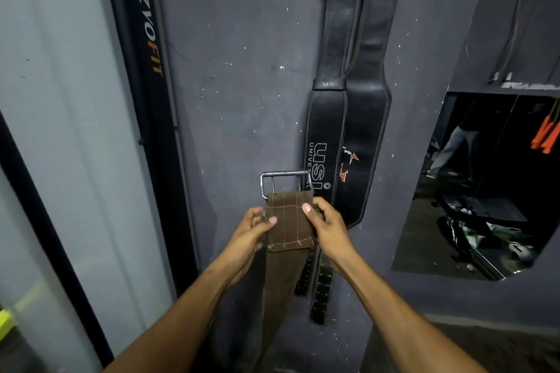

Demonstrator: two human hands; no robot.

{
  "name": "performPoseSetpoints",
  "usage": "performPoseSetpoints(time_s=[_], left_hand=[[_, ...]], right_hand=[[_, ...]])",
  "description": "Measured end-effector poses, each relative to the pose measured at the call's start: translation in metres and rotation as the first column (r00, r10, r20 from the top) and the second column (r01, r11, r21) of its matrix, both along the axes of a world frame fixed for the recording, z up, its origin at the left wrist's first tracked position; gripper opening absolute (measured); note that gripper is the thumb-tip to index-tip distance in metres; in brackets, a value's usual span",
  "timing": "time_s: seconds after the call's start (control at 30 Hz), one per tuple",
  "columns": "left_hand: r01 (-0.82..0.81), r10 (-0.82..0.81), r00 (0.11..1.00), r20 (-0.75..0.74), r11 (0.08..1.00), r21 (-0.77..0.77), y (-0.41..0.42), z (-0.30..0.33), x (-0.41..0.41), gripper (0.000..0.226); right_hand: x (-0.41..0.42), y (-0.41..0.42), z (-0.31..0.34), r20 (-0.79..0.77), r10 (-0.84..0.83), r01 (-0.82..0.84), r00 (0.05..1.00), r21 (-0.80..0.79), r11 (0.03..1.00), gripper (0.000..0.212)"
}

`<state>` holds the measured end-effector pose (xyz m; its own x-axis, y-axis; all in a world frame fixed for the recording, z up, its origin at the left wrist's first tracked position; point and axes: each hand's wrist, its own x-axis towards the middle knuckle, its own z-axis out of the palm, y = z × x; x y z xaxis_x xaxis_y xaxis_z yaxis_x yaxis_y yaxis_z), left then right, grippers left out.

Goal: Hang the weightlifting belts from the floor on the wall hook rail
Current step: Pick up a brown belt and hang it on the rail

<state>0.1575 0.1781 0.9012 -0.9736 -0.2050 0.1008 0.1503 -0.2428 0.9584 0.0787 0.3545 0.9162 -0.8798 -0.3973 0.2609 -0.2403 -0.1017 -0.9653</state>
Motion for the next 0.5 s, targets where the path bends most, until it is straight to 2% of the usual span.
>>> performPoseSetpoints(time_s=[0.1, 0.17, 0.23, 0.3, 0.33, 0.37, 0.43, 0.5], left_hand=[[-0.076, 0.052, 0.989, -0.140, 0.983, -0.168, 0.000, 0.025, 0.000, 0.027], [-0.140, 0.087, 0.976, -0.202, 0.953, -0.269, 0.001, 0.033, -0.001, 0.025], [-0.228, 0.138, 0.957, -0.255, 0.902, -0.368, 0.004, 0.038, -0.003, 0.025], [-0.310, 0.192, 0.938, -0.289, 0.839, -0.447, 0.008, 0.043, -0.008, 0.024], [-0.337, 0.215, 0.930, -0.299, 0.822, -0.458, 0.010, 0.045, -0.009, 0.023], [-0.366, 0.242, 0.920, -0.307, 0.812, -0.455, 0.014, 0.049, -0.011, 0.022], [-0.448, 0.322, 0.887, -0.332, 0.777, -0.443, 0.021, 0.058, -0.017, 0.020], [-0.511, 0.382, 0.854, -0.352, 0.742, -0.435, 0.027, 0.072, -0.023, 0.019]], right_hand=[[0.004, -0.006, 0.011, -0.030, 0.013, -0.012, 0.999, 0.030, 0.999, 0.016], [0.006, -0.008, 0.019, -0.044, -0.038, 0.042, 0.998, 0.078, 0.996, 0.015], [0.007, -0.010, 0.025, -0.183, -0.160, 0.199, 0.970, 0.218, 0.955, 0.017], [0.007, -0.013, 0.027, -0.429, -0.297, 0.463, 0.853, 0.357, 0.812, 0.033], [0.009, -0.014, 0.028, -0.503, -0.343, 0.554, 0.793, 0.362, 0.750, 0.043], [0.014, -0.016, 0.029, -0.529, -0.376, 0.593, 0.761, 0.332, 0.733, 0.052], [0.025, -0.018, 0.027, -0.511, -0.381, 0.558, 0.771, 0.254, 0.790, 0.069], [0.036, -0.025, 0.022, -0.532, -0.282, 0.473, 0.798, 0.263, 0.841, 0.085]])
